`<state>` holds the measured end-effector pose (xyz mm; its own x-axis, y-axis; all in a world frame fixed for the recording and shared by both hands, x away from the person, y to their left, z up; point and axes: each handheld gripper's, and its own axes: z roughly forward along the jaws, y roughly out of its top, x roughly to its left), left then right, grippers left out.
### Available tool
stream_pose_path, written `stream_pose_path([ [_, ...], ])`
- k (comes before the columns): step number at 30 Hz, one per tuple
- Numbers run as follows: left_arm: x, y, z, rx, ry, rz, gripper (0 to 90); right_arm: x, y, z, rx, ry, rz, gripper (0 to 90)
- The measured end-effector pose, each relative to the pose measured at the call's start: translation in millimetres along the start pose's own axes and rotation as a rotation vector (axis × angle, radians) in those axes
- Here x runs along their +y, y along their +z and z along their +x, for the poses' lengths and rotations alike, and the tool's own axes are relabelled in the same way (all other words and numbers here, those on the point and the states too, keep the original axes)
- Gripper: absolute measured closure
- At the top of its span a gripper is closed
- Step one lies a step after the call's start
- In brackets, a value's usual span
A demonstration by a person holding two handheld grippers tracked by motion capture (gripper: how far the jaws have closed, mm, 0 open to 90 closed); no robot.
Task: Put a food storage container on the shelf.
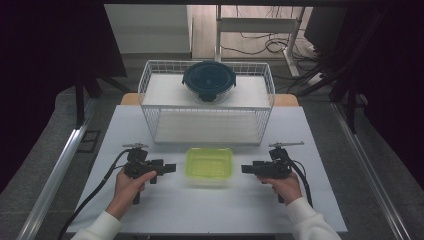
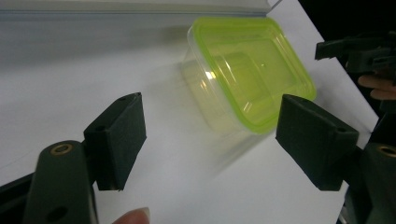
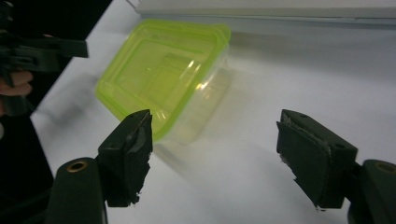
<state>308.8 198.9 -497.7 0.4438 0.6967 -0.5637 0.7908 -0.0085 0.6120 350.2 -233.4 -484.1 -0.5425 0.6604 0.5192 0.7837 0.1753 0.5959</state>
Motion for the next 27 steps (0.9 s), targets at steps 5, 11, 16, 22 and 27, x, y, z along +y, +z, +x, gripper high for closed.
stream_pose_path([
  [5, 8.5, 10.5, 3.0, -0.027, 0.004, 0.013, 23.9, 4.7, 6.9, -0.1, 0.013, 0.019, 0.006, 30.7],
  [11, 15.3, 24.6, 5.7, -0.093, -0.022, 0.051, 24.1, 12.9, 22.9, 3.6, 0.067, 0.040, 0.025, 35.0],
  [16, 19.1, 33.5, 10.7, -0.137, -0.061, 0.063, 25.4, 15.6, 31.6, 4.0, 0.084, 0.054, 0.024, 37.4],
  [22, 20.0, 44.0, 19.7, -0.149, -0.079, 0.094, 28.6, 17.3, 40.8, -1.7, 0.074, 0.082, 0.039, 39.7],
  [27, 21.8, 51.3, 23.3, -0.181, -0.100, 0.098, 31.6, 15.5, 46.6, -2.6, 0.081, 0.097, 0.049, 42.4],
])
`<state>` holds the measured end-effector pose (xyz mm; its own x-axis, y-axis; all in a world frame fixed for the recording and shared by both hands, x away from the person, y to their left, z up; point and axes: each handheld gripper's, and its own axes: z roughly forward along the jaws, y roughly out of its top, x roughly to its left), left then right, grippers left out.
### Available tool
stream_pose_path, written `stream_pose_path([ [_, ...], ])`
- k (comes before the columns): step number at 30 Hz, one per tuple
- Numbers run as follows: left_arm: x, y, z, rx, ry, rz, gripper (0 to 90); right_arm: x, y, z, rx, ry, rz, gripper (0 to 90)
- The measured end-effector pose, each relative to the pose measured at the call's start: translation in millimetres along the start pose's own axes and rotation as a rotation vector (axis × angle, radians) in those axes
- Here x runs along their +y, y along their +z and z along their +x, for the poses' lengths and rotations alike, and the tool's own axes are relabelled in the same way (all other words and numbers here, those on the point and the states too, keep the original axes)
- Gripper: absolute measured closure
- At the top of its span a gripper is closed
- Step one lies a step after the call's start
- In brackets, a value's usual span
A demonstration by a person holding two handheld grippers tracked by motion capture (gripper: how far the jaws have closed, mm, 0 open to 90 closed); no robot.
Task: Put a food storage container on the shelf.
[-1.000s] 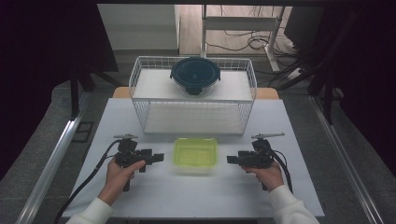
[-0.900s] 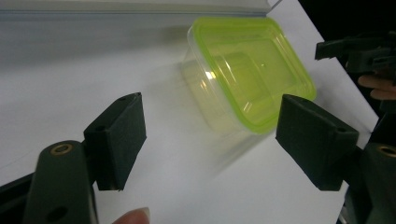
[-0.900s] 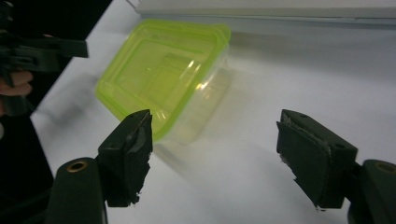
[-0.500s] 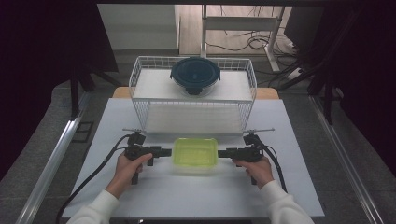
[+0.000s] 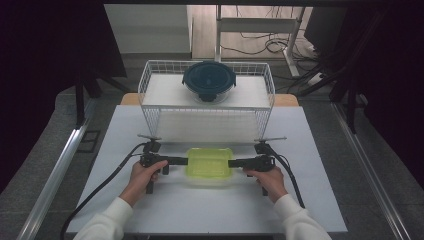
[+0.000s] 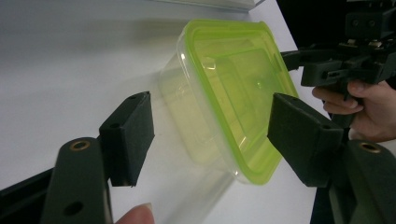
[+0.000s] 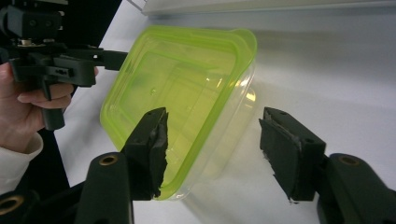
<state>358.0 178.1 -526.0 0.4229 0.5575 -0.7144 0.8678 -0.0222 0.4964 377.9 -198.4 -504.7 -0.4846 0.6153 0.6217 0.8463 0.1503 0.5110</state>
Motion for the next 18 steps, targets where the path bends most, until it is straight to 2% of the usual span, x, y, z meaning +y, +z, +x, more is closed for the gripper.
stream_pose_path([
  [2, 0.9, 2.5, 0.5, -0.012, -0.005, 0.001, 33.0, 0.6, 0.5, -0.3, 0.021, 0.015, 0.001, 44.2],
  [6, 1.3, 5.6, 2.4, -0.049, -0.024, 0.005, 37.1, 1.2, 2.9, -3.9, 0.020, 0.035, 0.008, 47.2],
  [10, -0.3, 9.1, 3.9, -0.068, -0.035, 0.019, 43.8, 1.8, 5.1, -6.0, 0.055, 0.062, 0.004, 51.5],
  [13, -1.3, 11.5, 4.8, -0.088, -0.051, 0.027, 51.1, 0.7, 8.6, -7.1, 0.064, 0.074, 0.015, 55.6],
  [15, -1.9, 12.8, 4.8, -0.101, -0.060, 0.030, 58.8, -0.4, 10.2, -7.8, 0.073, 0.082, 0.022, 62.7],
  [16, -2.3, 13.3, 4.3, -0.091, -0.063, 0.043, 62.5, -0.8, 10.9, -7.7, 0.082, 0.086, 0.023, 65.5],
  [18, -3.3, 12.5, 3.2, -0.071, -0.060, 0.053, 67.8, -1.0, 10.8, -6.6, 0.068, 0.089, 0.027, 70.7],
])
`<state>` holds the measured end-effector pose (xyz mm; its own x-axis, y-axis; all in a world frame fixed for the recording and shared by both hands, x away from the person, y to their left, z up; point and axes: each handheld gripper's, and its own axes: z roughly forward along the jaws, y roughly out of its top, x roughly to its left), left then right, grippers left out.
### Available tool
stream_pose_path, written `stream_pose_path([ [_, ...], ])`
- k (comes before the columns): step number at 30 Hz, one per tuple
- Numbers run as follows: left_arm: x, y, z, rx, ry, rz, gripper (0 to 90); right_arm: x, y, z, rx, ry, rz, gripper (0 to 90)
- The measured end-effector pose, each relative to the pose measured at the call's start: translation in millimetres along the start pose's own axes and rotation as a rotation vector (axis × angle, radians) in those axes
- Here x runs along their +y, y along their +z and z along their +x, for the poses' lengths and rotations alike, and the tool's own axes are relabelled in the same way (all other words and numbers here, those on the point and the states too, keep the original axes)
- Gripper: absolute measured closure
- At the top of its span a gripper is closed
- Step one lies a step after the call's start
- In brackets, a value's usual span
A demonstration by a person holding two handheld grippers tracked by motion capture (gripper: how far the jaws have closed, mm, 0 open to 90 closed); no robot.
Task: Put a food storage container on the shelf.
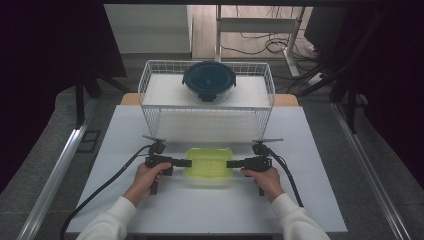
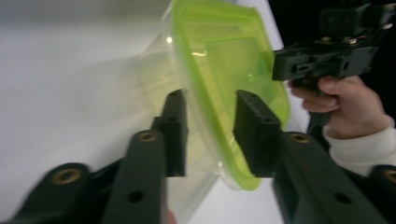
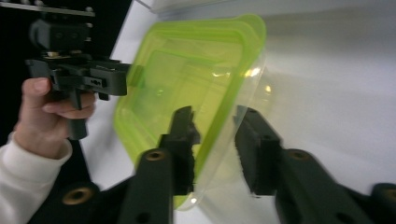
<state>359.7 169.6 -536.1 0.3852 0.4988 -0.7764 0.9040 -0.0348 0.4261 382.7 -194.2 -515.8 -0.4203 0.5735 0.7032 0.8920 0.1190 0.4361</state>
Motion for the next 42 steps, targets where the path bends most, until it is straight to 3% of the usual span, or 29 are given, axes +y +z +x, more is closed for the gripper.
stream_pose_path([
  [4, -2.7, -4.1, -6.8, -0.001, 0.017, -0.003, 74.5, 0.4, -4.2, -0.2, 0.017, 0.041, -0.021, 76.9],
  [9, -4.6, -9.5, -14.7, 0.007, 0.036, -0.026, 78.5, -1.0, -8.1, 5.2, 0.004, 0.018, -0.028, 78.9],
  [19, -7.8, -14.6, -27.5, -0.018, 0.051, -0.059, 80.8, -5.5, -25.7, 22.8, 0.011, -0.056, -0.060, 78.9],
  [27, -5.0, -18.7, -47.1, -0.004, 0.121, -0.075, 81.2, -8.2, -40.4, 32.8, 0.013, -0.096, -0.100, 79.2],
  [30, -4.4, -19.8, -49.7, -0.017, 0.125, -0.080, 81.2, -9.5, -44.8, 36.7, 0.021, -0.105, -0.113, 79.2],
  [42, -5.0, -31.3, -70.8, 0.005, 0.190, -0.130, 81.4, -8.4, -57.9, 54.3, 0.018, -0.165, -0.150, 79.6],
])
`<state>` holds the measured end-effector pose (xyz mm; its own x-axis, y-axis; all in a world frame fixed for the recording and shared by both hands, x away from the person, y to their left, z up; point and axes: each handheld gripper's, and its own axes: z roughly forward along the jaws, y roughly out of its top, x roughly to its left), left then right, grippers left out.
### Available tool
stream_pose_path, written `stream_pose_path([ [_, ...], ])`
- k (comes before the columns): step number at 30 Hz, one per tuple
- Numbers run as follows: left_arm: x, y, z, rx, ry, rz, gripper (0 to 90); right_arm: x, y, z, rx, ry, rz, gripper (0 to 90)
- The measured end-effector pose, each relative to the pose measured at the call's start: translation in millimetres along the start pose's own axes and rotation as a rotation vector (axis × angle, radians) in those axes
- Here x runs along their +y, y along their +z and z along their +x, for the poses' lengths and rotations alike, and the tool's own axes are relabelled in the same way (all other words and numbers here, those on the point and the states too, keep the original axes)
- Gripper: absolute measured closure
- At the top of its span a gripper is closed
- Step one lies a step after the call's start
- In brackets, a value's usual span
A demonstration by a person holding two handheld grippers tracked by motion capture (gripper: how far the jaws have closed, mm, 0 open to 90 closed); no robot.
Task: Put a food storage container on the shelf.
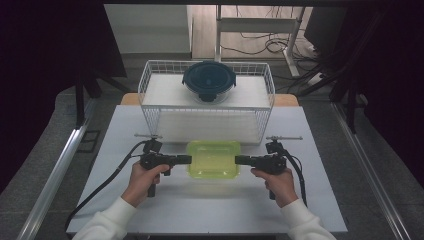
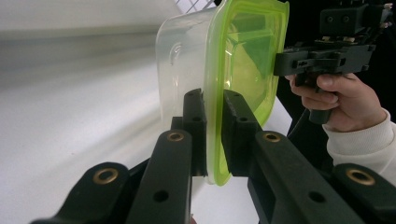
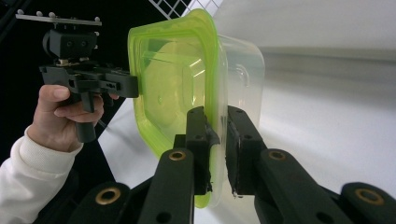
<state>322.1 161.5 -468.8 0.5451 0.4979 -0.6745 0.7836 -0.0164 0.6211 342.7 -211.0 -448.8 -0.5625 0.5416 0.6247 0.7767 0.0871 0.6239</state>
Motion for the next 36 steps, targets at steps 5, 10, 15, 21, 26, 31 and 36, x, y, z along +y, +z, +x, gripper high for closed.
stream_pose_path([
  [5, 1.8, -6.0, -5.5, 0.007, 0.018, -0.009, 81.4, 2.7, -1.8, 6.0, 0.007, -0.018, -0.009, 79.6],
  [10, 3.5, -11.8, -8.2, -0.004, 0.018, -0.025, 81.4, 6.9, -3.0, 12.6, 0.010, -0.047, -0.014, 79.7],
  [15, 6.1, -15.3, -8.9, -0.003, 0.019, -0.026, 81.5, 10.7, -3.5, 17.4, 0.012, -0.061, -0.016, 79.8],
  [21, 17.0, -20.7, -15.4, 0.007, 0.038, -0.033, 81.4, 18.7, -5.4, 21.1, 0.020, -0.075, -0.026, 79.9],
  [26, 30.7, -27.5, -20.8, 0.003, 0.054, -0.049, 81.5, 33.3, -9.6, 30.5, 0.016, -0.107, -0.044, 80.0],
  [31, 44.1, -34.6, -27.5, -0.003, 0.068, -0.067, 81.5, 47.0, -14.9, 41.4, 0.011, -0.137, -0.062, 80.0],
  [36, 53.8, -39.3, -33.3, -0.007, 0.078, -0.080, 81.5, 57.7, -19.9, 49.1, 0.010, -0.159, -0.082, 80.0],
])
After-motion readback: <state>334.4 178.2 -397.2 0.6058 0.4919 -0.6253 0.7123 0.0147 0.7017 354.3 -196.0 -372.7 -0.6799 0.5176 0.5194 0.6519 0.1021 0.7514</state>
